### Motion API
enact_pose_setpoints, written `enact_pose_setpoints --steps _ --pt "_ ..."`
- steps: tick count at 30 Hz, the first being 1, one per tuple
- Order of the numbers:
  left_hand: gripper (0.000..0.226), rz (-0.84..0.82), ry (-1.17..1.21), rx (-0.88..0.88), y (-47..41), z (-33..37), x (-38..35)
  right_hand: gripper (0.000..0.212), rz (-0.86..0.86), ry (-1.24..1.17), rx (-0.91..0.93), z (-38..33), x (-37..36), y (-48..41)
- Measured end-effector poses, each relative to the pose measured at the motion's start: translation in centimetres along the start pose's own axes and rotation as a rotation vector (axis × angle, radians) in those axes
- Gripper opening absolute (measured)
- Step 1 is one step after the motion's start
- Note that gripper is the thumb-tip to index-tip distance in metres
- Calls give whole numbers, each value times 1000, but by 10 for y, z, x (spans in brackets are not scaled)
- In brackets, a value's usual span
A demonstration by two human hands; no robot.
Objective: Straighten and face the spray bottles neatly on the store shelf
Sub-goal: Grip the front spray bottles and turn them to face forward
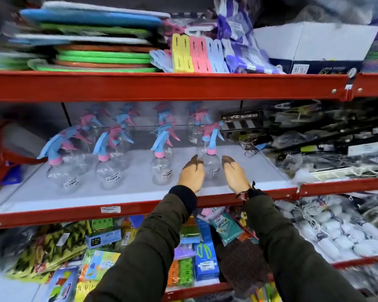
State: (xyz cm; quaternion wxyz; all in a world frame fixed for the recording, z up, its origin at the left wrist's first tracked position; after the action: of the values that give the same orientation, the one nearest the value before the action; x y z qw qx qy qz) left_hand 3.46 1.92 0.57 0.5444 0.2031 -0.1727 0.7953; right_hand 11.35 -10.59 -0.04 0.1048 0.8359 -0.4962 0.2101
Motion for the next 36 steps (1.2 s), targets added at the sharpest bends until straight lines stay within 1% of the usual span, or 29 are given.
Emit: enact_pose_setpoints --steps 2,4,9,18,23,29,33,36 --pt "46 -26 30 39 -4 -1 -2 38 -28 1 30 -2 -2 -4" --pt "43 -25 59 52 -3 -4 -4 39 -36 -12 42 -2 -6 -2" --pt "40 -30 80 19 0 -4 -6 39 -2 -44 83 -2 -7 4" --pt "44 -82 101 16 31 0 -12 40 74 39 74 2 1 45" --pt "42 -93 88 30 41 5 -15 39 112 90 67 1 6 62" --pt "41 -111 64 44 50 8 -16 40 113 122 55 0 8 73" --pt "46 -113 58 20 58 12 -15 44 113 100 30 4 8 78" --pt "47 -63 60 -40 66 10 -10 44 182 76 58 7 10 88"
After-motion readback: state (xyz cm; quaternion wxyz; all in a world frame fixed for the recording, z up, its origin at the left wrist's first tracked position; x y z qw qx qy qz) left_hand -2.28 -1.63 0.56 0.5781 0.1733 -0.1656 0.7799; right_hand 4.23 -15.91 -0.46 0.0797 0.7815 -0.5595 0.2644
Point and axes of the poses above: each hand's wrist, its own y-axis away from the middle knuckle, its own x-axis out of the back of the hand, z = x × y, the point moved 4 cm from there along -y, towards the middle knuckle, and after that the axes turned 10 degrees about -z, right-handed, at the moved point
